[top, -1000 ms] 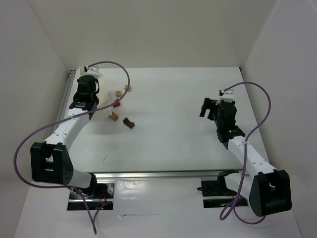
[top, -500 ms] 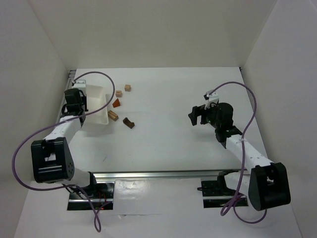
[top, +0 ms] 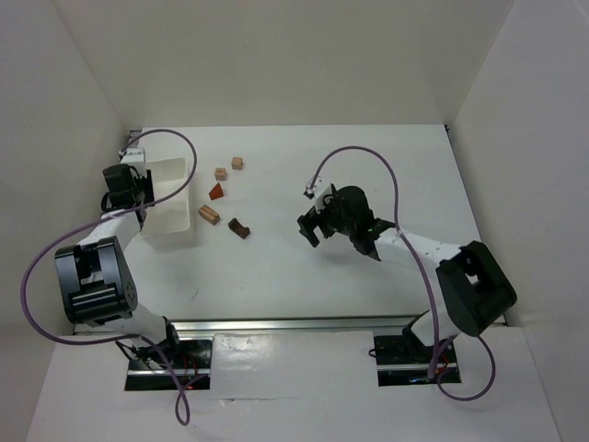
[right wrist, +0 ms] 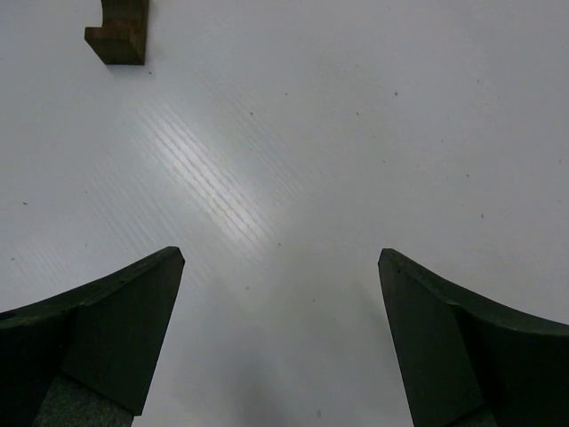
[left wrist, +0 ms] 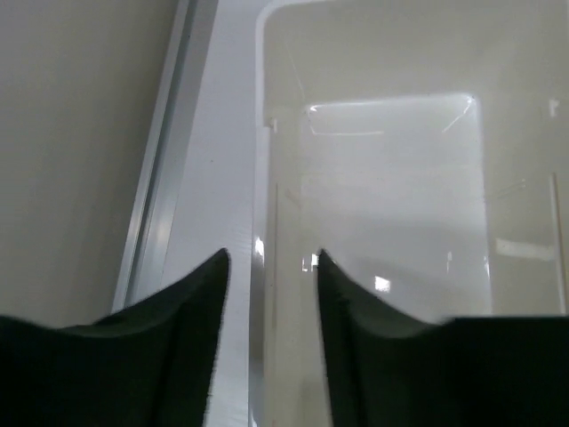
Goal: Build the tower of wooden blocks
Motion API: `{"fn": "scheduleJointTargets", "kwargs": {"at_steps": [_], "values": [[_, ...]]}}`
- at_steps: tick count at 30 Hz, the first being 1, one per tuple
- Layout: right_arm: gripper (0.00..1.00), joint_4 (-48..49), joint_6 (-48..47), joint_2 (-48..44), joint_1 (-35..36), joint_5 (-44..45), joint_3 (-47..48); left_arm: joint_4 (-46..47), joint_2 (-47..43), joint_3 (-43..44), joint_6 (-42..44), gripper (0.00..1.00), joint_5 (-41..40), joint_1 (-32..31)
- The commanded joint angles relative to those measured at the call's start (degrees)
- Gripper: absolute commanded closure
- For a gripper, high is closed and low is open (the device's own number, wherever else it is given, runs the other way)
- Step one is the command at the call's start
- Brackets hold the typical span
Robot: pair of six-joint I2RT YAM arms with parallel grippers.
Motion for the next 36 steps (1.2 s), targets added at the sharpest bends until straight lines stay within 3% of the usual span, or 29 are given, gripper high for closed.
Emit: {"fn": "scheduleJointTargets", "kwargs": {"at_steps": [1,3,10,14,16,17,18,19,21,28,32,36], "values": [[0.01,5.01,-2.53,4.52,3.45,0.21,6.17,2.45,-0.18,3.28,-0.2,0.42,1.56,0.08],[0.01,7.38,-3.6,8.73,6.52,2.12,8.81,1.83,-0.88,3.81,0.33,0.0,2.96,0.08],[0.01,15.55,-4.12,19.19,13.56,6.8,12.08,-2.73,-10.45,6.45,-6.69,0.0,10.06,0.08],[0.06,20.13,-3.6,24.92,15.41,5.67,15.41,-1.44,-17.04,5.24,-18.45,0.0,33.03,0.08],[0.08,21.54,-3.07,27.9,16.11,5.66,16.91,1.03,-18.28,3.91,-27.92,0.0,38.79,-1.14],[0.08,21.54,-3.07,28.79,16.81,4.96,18.22,-0.35,-18.29,4.52,-27.97,0.0,42.39,-2.02],[0.08,22.41,-3.07,29.49,16.82,4.43,18.75,-0.37,-18.29,6.0,-27.45,0.0,41.47,-3.42],[0.1,22.94,-3.07,30.19,16.82,3.82,18.76,-8.63,-17.68,7.67,-24.4,0.0,37.46,-7.87],[0.11,24.08,-2.29,32.3,16.82,3.29,20.25,-13.97,-17.67,9.61,-22.1,0.0,23.7,-12.81],[0.25,25.15,-1.22,37.49,17.34,0.74,24.12,-16.97,-19.0,7.94,-23.05,0.0,11.6,-21.88],[0.25,25.67,0.09,39.34,17.34,0.74,25.18,-20.84,-14.7,10.23,-22.88,0.0,1.75,-28.9],[0.28,25.67,1.68,40.57,17.34,0.03,25.79,-23.65,-10.47,13.22,-22.88,0.0,-4.94,-31.64]]}}
